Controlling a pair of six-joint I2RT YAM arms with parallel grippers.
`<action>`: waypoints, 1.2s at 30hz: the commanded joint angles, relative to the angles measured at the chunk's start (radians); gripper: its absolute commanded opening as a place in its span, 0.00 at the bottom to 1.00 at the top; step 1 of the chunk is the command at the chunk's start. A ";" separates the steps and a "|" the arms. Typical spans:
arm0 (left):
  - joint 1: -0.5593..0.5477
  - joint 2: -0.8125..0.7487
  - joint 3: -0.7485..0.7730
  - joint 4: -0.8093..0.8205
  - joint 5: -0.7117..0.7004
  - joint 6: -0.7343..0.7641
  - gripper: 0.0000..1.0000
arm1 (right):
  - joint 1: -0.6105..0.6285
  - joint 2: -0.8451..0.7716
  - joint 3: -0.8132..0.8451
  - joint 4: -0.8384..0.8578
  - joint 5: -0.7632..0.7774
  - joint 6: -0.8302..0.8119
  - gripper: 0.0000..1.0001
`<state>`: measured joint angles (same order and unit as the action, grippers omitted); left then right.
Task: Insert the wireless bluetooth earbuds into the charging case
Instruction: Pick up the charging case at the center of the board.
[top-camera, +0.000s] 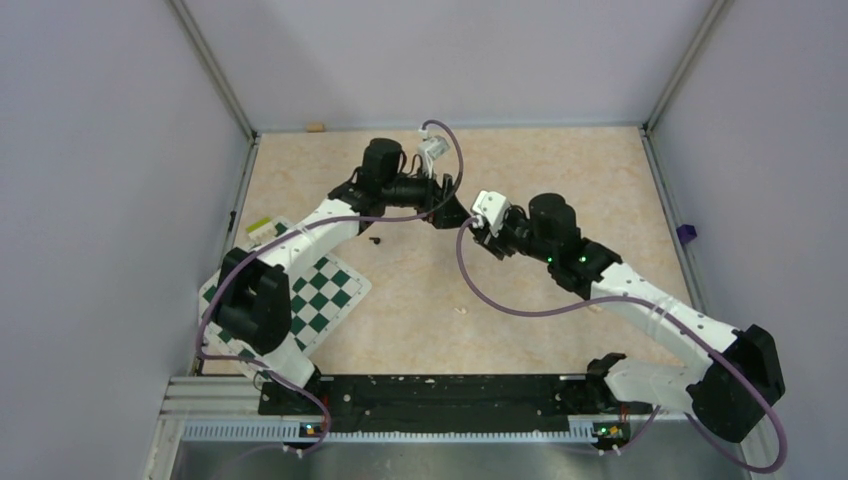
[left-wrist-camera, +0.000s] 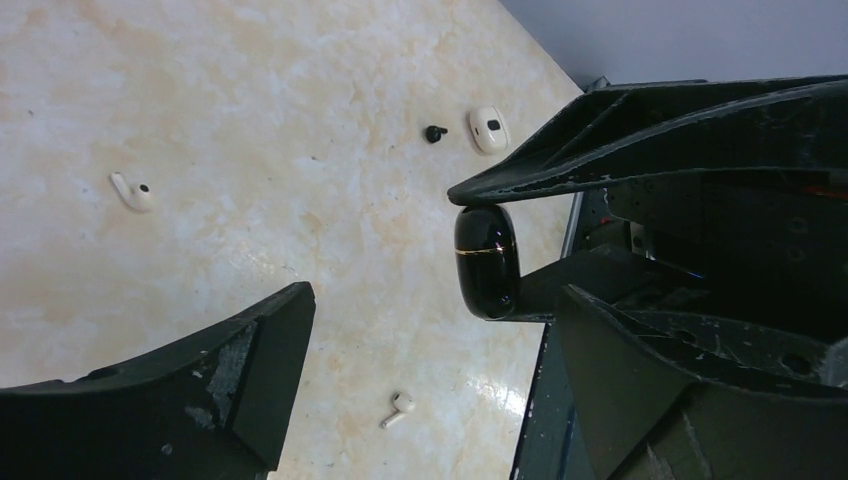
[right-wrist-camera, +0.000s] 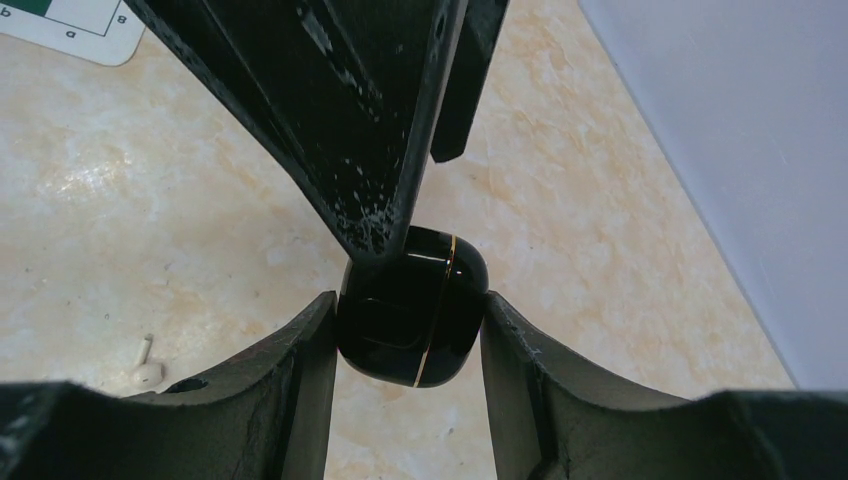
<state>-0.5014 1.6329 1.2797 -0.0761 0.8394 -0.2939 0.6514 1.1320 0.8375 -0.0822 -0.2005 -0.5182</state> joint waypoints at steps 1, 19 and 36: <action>-0.019 0.023 0.033 0.018 0.012 -0.005 0.94 | 0.020 -0.034 0.002 0.043 0.003 -0.019 0.29; -0.078 0.071 0.069 -0.042 0.088 0.038 0.68 | 0.040 -0.043 -0.018 0.067 0.030 -0.046 0.29; -0.083 0.043 0.079 -0.075 0.096 0.083 0.19 | 0.046 -0.049 0.005 0.044 0.026 -0.027 0.60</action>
<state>-0.5766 1.7046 1.3212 -0.1436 0.9104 -0.2626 0.6853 1.1183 0.8108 -0.0677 -0.1543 -0.5667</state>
